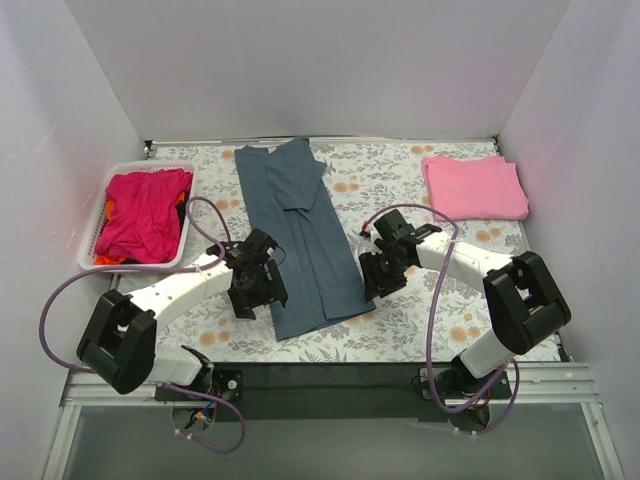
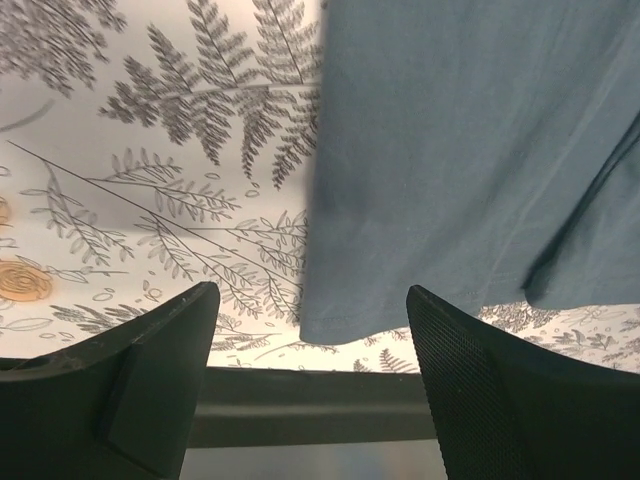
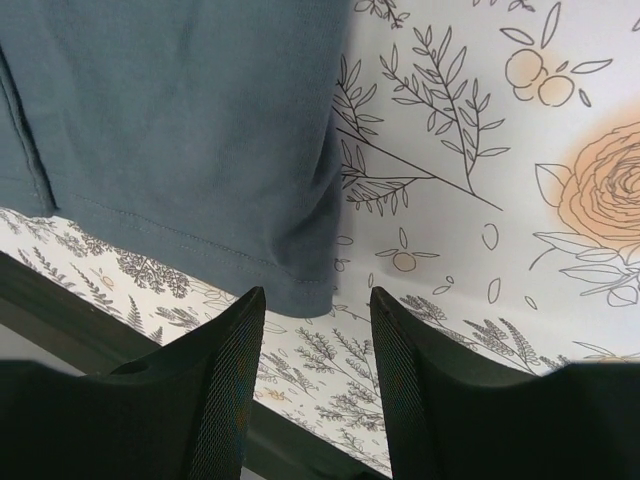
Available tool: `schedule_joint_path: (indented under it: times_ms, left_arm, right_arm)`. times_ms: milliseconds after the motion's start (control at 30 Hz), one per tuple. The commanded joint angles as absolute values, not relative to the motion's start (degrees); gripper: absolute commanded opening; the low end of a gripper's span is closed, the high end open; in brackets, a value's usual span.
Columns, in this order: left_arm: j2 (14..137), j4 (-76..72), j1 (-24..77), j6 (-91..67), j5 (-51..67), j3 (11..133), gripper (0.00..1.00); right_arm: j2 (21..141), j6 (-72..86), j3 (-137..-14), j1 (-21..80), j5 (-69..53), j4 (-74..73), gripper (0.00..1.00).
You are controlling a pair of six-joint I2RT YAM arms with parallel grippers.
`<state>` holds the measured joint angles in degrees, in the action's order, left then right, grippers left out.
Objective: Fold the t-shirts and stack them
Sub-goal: Fold the tshirt
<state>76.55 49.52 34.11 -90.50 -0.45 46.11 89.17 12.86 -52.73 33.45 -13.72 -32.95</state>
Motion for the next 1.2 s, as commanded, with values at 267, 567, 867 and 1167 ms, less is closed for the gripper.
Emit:
schedule_joint_path:
  times_ms: [267,567,867,1167]
  left_arm:
    - [82.5,49.6,38.5,-93.5,4.5,46.2,0.65]
    - [85.9,49.8,41.8,-95.1,4.8,44.6,0.54]
    - [87.9,49.6,42.5,-94.5,5.3,44.3,0.31]
    - [83.3,52.6,42.5,-93.4,5.7,43.5,0.04]
  right_arm:
    - [88.5,17.3,-49.8,33.8,-16.3,-27.8,0.45]
    - [90.5,20.1,-50.5,36.5,-11.8,-27.9,0.45]
    - [92.2,21.2,-48.2,38.8,-9.1,-29.8,0.28]
    - [87.1,18.5,-45.8,38.8,-10.2,-36.1,0.01]
